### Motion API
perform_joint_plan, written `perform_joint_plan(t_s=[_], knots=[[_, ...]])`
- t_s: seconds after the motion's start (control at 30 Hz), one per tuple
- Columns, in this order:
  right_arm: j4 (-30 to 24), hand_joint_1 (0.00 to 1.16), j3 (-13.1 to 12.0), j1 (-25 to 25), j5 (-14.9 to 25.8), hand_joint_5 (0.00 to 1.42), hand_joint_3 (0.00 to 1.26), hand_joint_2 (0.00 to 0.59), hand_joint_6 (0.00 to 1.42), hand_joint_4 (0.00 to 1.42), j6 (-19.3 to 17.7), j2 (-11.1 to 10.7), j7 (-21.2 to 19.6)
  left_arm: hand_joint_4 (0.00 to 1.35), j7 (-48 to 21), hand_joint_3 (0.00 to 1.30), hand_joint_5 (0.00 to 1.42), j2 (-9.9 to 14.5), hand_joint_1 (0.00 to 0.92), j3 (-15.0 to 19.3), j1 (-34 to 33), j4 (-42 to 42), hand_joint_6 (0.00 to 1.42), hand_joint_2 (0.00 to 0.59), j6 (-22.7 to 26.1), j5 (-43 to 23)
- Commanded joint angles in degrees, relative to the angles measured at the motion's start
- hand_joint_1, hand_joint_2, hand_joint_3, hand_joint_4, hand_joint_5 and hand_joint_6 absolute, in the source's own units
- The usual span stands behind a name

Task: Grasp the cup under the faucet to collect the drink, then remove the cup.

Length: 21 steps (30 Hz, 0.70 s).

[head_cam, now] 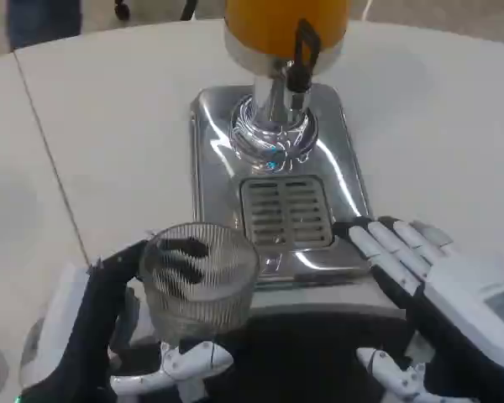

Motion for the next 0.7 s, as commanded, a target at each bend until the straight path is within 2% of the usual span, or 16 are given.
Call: perform_joint_plan(t_s=[0.03, 0.27, 0.4, 0.5, 0.7], knots=[[-1.06, 0.16, -0.26, 0.67, -0.34, 0.00, 0.00, 0.537, 0.02, 0.00, 0.87, 0.24, 0.11, 1.16, -0.12, 1.11, 1.42, -0.39, 0.699, -0.10, -0.22, -0.52, 1.42, 0.069, -0.81, -0.40], [-1.53, 0.17, -0.04, 0.89, -1.10, 0.00, 0.00, 0.533, 0.02, 0.00, 2.51, 1.08, 0.25, 1.16, -0.04, 1.11, 1.42, -0.59, 0.698, -0.15, -0.30, -0.32, 1.42, 0.070, -0.63, -0.35], [-1.91, 0.17, -0.02, 1.46, -2.32, 0.00, 0.00, 0.532, 0.02, 0.00, 4.59, 1.50, 1.32, 1.16, 0.83, 1.11, 1.42, -1.95, 0.698, -0.74, -2.97, 1.19, 1.42, 0.070, 0.64, 0.75], [-2.66, 0.22, -0.33, 2.02, -2.60, 0.00, 0.00, 0.549, 0.02, 0.00, 5.47, 1.17, 2.32, 1.15, 2.13, 1.10, 1.42, -3.53, 0.697, -1.81, -8.44, 5.71, 1.42, 0.070, 1.50, 1.91], [-5.55, 0.23, -0.70, 2.42, -3.31, 0.00, 0.00, 0.551, 0.02, 0.00, 7.47, 1.87, 3.74, 1.15, 6.29, 1.10, 1.42, -6.78, 0.697, -4.22, -18.48, 16.12, 1.42, 0.070, 2.07, 4.18]])
